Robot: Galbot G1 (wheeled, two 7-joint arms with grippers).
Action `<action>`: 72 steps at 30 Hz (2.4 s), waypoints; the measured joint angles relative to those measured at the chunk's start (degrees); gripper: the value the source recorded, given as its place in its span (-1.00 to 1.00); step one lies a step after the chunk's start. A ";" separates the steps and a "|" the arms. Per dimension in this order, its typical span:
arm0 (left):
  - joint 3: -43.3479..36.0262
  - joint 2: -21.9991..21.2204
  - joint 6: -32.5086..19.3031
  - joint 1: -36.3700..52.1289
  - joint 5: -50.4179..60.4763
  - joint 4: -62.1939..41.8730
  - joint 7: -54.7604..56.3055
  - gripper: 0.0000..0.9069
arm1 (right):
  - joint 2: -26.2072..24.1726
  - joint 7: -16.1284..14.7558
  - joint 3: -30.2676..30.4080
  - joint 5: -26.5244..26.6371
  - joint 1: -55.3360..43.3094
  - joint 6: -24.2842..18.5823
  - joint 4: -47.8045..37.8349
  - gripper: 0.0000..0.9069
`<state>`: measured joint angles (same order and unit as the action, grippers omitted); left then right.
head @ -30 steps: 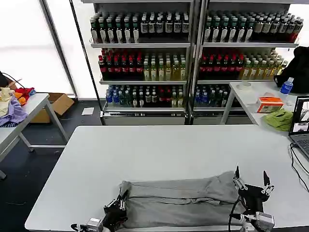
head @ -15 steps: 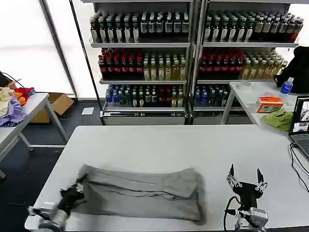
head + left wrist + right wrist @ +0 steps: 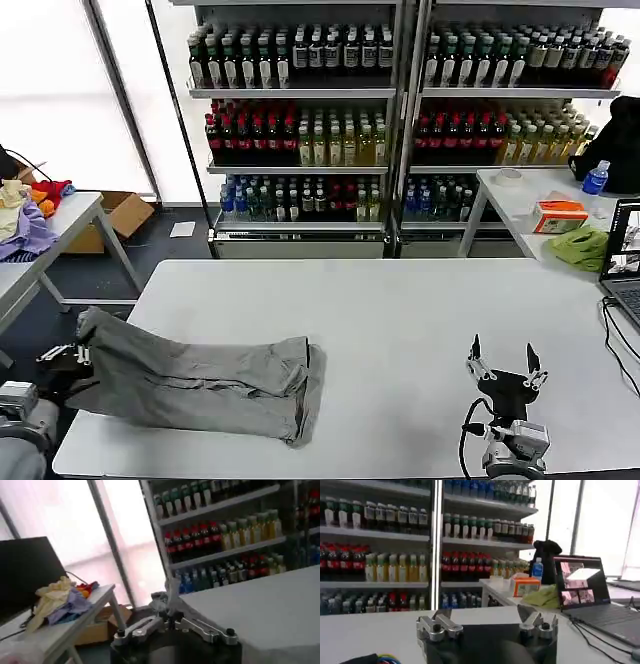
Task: Fold and organize the clothes.
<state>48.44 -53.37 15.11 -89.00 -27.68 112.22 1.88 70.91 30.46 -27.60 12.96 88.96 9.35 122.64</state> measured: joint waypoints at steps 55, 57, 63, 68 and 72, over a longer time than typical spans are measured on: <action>-40.84 -12.64 5.65 14.69 -11.52 8.45 6.12 1.00 | 4.06 -0.16 -0.84 -4.34 3.85 0.16 -0.40 1.00; -39.47 -12.42 5.39 14.76 -14.43 10.53 6.83 1.00 | 3.78 -0.16 -0.44 -4.32 3.49 0.36 -0.52 1.00; -32.54 -10.59 4.92 13.72 -17.37 12.57 9.12 1.00 | 2.94 -0.23 0.95 -3.85 2.09 0.63 -1.10 1.00; -26.30 -9.73 4.28 11.50 -14.12 9.75 9.51 1.00 | 2.52 -0.29 2.23 -3.27 0.72 0.66 -1.81 1.00; -23.58 -9.81 4.27 9.10 -11.60 7.90 9.47 1.00 | 2.31 -0.31 3.02 -2.85 -0.27 0.64 -2.31 1.00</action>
<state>24.86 -63.18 19.38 -79.90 -39.29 120.12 11.36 73.21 30.15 -24.58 10.11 88.69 9.99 120.33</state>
